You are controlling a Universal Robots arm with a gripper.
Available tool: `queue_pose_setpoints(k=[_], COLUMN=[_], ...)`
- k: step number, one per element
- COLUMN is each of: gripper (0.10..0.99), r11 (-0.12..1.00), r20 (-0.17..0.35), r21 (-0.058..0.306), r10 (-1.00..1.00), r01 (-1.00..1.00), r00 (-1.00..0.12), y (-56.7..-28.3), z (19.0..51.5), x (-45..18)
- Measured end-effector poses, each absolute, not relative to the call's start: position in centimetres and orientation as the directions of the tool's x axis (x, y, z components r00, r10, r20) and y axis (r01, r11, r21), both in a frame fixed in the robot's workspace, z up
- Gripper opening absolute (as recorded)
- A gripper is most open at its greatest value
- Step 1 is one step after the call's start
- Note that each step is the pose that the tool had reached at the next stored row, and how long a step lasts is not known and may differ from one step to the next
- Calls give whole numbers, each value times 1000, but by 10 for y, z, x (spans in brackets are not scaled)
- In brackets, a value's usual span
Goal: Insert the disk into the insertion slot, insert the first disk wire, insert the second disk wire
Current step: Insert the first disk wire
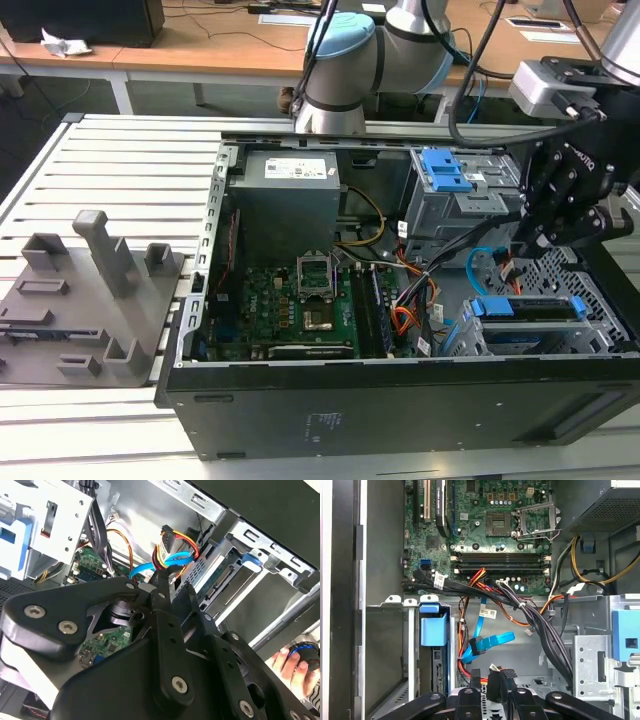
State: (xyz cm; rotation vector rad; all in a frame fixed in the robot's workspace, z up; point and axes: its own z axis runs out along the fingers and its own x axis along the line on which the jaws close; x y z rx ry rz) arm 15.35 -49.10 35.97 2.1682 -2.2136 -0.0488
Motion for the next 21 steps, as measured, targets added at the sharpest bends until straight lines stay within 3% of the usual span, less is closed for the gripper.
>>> queue_pose_setpoints(k=[21], gripper=[302], r11=[22], r20=[24], r21=[53], r10=[-1000], r01=[-998], r00=[-21], y=[-486], z=[354], x=[154])
